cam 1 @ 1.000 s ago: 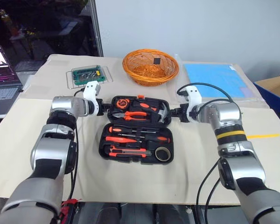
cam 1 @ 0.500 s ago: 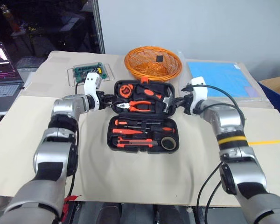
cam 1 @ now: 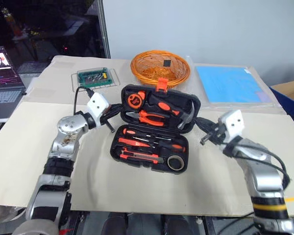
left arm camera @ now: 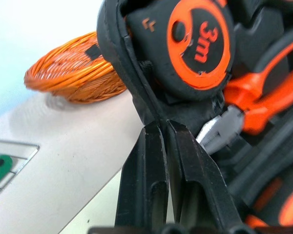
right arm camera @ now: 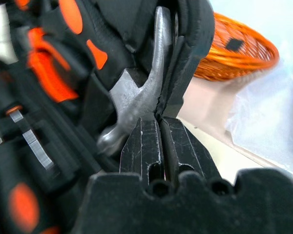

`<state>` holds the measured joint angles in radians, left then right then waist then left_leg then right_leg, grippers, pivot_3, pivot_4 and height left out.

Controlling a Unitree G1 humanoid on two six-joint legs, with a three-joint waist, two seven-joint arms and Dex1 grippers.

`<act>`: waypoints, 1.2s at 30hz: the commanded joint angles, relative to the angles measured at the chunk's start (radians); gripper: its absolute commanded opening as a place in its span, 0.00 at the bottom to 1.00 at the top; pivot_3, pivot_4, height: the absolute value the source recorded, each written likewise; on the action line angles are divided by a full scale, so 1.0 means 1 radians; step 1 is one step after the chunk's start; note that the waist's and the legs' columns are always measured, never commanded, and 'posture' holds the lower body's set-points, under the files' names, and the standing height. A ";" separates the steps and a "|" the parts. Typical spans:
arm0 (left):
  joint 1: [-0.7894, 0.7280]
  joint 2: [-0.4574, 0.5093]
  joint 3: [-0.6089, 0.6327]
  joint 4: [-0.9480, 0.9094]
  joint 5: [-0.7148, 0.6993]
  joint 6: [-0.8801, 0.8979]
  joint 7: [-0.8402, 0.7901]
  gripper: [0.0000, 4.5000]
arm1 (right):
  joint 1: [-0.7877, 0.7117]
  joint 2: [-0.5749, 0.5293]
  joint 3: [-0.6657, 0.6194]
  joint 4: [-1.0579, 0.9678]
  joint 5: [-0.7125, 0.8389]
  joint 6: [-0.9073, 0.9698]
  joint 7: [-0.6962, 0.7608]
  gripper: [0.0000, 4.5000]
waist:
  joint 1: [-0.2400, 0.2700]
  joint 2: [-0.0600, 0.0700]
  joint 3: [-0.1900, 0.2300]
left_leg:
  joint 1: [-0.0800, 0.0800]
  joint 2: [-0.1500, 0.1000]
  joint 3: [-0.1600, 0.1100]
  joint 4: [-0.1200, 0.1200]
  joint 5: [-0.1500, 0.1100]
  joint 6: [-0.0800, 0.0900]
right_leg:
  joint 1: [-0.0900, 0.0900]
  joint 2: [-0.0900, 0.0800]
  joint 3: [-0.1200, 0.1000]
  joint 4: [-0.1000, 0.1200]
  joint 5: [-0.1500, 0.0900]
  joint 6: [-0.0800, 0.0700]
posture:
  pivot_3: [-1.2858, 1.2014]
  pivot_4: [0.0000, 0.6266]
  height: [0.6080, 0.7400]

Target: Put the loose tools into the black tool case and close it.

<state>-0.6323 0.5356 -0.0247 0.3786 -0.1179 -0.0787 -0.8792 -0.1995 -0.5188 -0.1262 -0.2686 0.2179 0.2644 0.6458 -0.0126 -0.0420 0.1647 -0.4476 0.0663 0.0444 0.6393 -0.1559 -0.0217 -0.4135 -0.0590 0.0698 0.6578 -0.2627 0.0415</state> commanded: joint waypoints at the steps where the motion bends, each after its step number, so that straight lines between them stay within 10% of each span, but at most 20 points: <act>1: 0.090 0.078 0.033 -0.148 -0.106 0.170 -0.105 0.37 | 0.107 -0.058 -0.037 -0.190 0.015 -0.069 0.044 0.00 | -0.002 0.000 0.000 | 0.003 0.000 0.000 0.000 0.000 0.000 | 0.003 0.000 0.000 -0.001 0.000 0.000 | 0.52 0.24 1.00; 5: 0.155 0.210 0.102 -0.225 -0.214 0.432 -0.183 0.71 | 0.223 -0.158 -0.053 -0.281 0.009 -0.055 0.114 0.00 | -0.006 0.000 0.000 | 0.008 0.002 0.000 0.000 0.000 0.000 | 0.007 0.000 0.000 0.000 -0.001 -0.001 | 0.52 0.24 1.00; 7: 0.194 0.307 0.133 -0.237 -0.268 0.529 -0.273 0.88 | 0.294 -0.224 -0.084 -0.310 0.007 -0.027 0.154 0.16 | -0.006 0.000 0.000 | 0.008 0.002 0.000 0.000 0.000 0.000 | 0.007 0.000 0.000 0.000 -0.001 0.000 | 0.52 0.24 1.00; 10: 0.254 0.434 0.190 -0.277 -0.355 0.627 -0.394 0.89 | 0.433 -0.335 -0.166 -0.341 0.056 0.044 0.263 0.36 | -0.003 0.000 0.000 | 0.008 0.002 0.000 -0.001 0.000 0.000 | 0.007 0.000 0.000 -0.001 -0.003 -0.001 | 0.52 0.24 1.00; 14: 0.330 0.533 0.267 -0.437 -0.498 0.737 -0.514 0.89 | 0.510 -0.388 -0.271 -0.405 0.229 0.157 0.364 0.36 | 0.003 0.000 0.000 | 0.008 0.001 0.000 -0.001 -0.001 0.000 | 0.008 -0.002 -0.001 -0.002 -0.004 -0.002 | 0.52 0.24 1.00; 18: 0.415 0.568 0.327 -0.630 -0.617 0.809 -0.556 0.89 | 0.464 -0.389 -0.191 -0.499 0.392 0.276 0.356 0.11 | -0.001 0.000 0.000 | 0.010 0.003 0.001 -0.001 -0.001 -0.001 | 0.009 -0.002 -0.001 -0.002 -0.010 -0.003 | 0.52 0.24 1.00; 27: 0.454 0.545 0.327 -0.833 -0.686 0.803 -0.499 1.00 | 0.245 -0.351 0.343 -0.443 0.117 0.316 0.261 0.00 | -0.003 -0.001 0.000 | 0.010 0.004 0.004 -0.001 -0.002 -0.001 | 0.007 -0.002 0.000 -0.003 -0.010 -0.003 | 0.52 0.24 1.00; 36: 0.471 0.532 0.285 -0.896 -0.655 0.773 -0.437 1.00 | 0.047 -0.113 0.349 -0.192 -0.026 0.406 -0.031 0.00 | -0.014 -0.002 -0.001 | 0.009 0.004 0.004 -0.001 -0.001 0.000 | 0.005 -0.001 0.001 -0.002 -0.008 -0.004 | 0.52 0.24 1.00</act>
<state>-0.1636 1.0717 0.2557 -0.4860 -0.7775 0.7174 -1.3343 -0.1066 -0.6657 0.2955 -0.5028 0.2102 0.6308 0.6993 -0.0269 -0.0442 0.1641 -0.4379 0.0702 0.0484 0.6386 -0.1567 -0.0221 -0.4078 -0.0598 0.0708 0.6558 -0.2696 0.0372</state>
